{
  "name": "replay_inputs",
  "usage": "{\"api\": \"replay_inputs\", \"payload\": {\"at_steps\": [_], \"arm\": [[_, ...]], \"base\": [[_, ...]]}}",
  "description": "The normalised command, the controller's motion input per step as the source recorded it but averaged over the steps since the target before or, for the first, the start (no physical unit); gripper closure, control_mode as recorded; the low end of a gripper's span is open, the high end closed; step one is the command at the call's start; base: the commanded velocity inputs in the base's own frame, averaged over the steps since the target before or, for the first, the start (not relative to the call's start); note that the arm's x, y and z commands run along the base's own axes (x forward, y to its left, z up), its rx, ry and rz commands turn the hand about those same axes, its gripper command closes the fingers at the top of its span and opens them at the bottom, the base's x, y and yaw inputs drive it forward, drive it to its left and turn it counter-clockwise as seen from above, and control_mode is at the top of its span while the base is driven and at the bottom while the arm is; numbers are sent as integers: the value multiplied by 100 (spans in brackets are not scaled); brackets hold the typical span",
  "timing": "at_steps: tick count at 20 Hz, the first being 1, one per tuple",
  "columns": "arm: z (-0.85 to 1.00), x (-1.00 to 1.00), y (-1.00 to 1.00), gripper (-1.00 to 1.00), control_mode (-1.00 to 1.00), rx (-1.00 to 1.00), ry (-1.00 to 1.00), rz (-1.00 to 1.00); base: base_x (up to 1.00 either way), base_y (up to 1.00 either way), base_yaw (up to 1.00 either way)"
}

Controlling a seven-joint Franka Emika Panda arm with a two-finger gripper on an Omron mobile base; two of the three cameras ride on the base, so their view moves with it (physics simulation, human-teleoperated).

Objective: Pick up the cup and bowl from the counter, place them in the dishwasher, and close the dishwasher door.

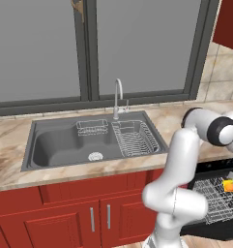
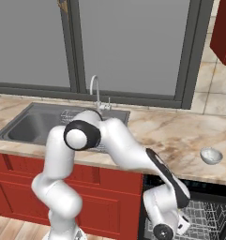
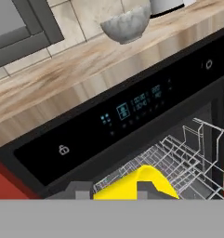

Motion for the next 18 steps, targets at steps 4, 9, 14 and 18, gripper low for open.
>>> {"api": "replay_inputs", "payload": {"at_steps": [4,9,14,18], "arm": [[-27,-24,-15,100,-100,0,-11,0],[-21,-1,-14,100,-100,0,-9,-2],[-16,1,-21,100,-100,0,-6,-4],[-14,13,-27,100,-100,0,-4,-4]], "base": [[0,0,0],[0,0,0],[0,0,0],[0,0,0]]}}
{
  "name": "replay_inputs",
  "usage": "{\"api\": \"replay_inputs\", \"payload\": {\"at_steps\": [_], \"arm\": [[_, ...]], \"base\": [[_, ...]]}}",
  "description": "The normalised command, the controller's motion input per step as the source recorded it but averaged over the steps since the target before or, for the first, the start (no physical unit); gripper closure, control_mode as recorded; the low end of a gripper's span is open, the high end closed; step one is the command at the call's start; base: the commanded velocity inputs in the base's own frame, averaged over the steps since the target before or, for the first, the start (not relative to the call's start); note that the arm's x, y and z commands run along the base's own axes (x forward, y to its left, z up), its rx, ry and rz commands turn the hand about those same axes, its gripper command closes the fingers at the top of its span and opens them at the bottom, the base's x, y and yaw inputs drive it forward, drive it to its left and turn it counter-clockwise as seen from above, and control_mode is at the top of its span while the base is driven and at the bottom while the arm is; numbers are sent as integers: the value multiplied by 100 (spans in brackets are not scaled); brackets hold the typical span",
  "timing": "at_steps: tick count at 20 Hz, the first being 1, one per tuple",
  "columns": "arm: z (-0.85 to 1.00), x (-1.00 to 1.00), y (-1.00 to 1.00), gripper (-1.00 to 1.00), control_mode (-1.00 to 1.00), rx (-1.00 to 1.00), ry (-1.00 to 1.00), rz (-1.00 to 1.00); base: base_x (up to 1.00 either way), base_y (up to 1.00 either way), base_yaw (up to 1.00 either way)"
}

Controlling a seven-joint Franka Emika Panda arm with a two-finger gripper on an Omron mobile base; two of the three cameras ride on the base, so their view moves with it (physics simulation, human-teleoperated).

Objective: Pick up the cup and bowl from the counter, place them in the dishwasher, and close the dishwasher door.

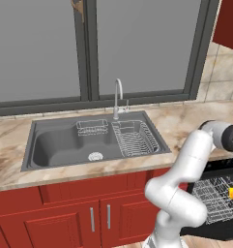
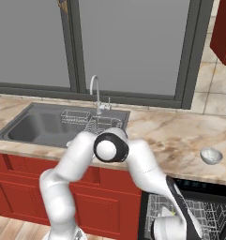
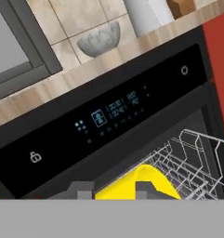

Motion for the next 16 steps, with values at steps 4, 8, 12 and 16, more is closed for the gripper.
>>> {"api": "replay_inputs", "payload": {"at_steps": [4,8,12,16], "arm": [[-23,20,-28,100,-100,3,-2,-3],[-39,19,-19,100,-100,4,0,-2],[-57,20,-10,100,-100,3,0,0],[-54,23,-9,100,-100,1,0,0]], "base": [[0,0,0],[0,0,0],[0,0,0],[0,0,0]]}}
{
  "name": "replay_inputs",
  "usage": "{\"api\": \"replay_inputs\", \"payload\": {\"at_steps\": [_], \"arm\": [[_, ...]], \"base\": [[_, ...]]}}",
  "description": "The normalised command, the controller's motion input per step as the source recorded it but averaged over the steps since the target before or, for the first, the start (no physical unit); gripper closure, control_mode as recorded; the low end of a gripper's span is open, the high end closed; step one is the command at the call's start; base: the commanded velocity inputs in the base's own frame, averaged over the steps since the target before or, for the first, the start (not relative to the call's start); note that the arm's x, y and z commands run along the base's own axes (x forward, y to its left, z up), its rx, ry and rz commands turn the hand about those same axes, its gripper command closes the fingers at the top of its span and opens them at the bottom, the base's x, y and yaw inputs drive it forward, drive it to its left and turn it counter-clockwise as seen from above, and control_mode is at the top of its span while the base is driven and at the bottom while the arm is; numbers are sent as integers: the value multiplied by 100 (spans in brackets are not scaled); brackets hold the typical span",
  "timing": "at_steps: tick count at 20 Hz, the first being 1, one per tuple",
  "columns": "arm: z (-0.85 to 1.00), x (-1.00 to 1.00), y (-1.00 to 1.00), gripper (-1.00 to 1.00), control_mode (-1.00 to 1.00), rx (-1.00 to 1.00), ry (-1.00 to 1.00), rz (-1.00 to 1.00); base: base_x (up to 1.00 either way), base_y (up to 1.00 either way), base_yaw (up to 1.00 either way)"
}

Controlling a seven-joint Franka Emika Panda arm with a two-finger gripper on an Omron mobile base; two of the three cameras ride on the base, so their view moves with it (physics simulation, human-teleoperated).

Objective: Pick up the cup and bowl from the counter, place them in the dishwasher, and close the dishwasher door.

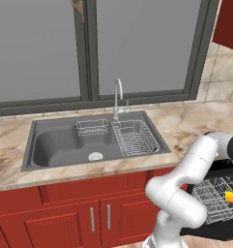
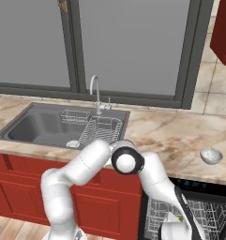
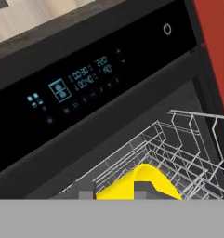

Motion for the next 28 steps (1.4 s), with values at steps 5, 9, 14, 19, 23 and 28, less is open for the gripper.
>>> {"api": "replay_inputs", "payload": {"at_steps": [5,9,14,19,23,28], "arm": [[-46,20,-13,100,-100,0,0,0],[-44,22,-17,100,-100,0,0,0],[-44,24,-16,100,-100,0,0,0],[-40,26,-16,100,-100,0,0,0],[-43,34,-17,100,-100,0,0,0],[-42,20,-11,-100,-100,1,0,0]], "base": [[0,0,0],[0,0,0],[0,0,0],[0,0,0],[0,0,0],[0,0,0]]}}
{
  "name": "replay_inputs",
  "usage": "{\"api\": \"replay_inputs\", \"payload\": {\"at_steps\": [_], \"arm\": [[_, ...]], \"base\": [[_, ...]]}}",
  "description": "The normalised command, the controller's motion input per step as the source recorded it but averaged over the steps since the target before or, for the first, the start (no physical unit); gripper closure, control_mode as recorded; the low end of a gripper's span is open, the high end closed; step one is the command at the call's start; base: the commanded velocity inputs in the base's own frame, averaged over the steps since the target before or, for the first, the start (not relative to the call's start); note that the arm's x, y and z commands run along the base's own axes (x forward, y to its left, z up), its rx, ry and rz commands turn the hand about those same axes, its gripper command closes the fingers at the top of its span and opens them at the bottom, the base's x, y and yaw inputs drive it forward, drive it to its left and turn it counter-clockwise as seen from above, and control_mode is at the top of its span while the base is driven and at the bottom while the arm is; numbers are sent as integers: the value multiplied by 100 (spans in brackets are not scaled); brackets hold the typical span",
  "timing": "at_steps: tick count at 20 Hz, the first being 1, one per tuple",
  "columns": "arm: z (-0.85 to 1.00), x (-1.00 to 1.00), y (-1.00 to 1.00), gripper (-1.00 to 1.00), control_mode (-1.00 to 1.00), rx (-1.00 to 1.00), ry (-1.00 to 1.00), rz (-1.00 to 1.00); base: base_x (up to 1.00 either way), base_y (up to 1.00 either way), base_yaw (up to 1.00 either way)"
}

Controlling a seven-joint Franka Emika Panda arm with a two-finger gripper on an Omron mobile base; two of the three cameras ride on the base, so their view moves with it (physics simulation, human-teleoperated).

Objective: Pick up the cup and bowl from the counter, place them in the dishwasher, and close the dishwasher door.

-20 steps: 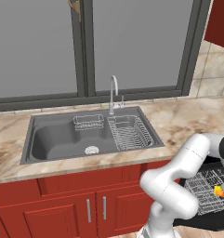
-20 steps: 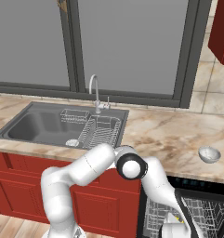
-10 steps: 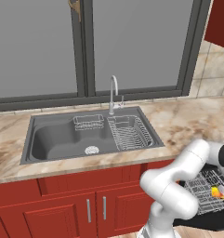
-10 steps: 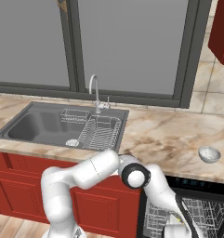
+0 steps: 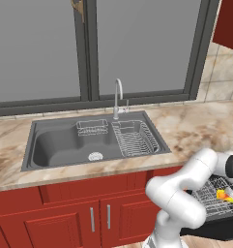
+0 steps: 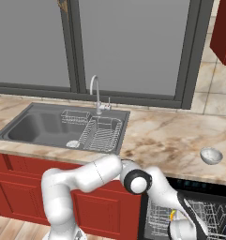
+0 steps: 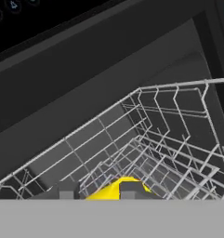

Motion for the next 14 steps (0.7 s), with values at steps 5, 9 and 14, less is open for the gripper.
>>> {"api": "replay_inputs", "payload": {"at_steps": [5,9,14], "arm": [[-54,-6,-12,-100,-100,0,0,0],[-81,-42,-7,-100,-100,0,0,1],[-82,-64,-6,-100,-100,0,-1,5]], "base": [[0,0,0],[0,0,0],[0,0,0]]}}
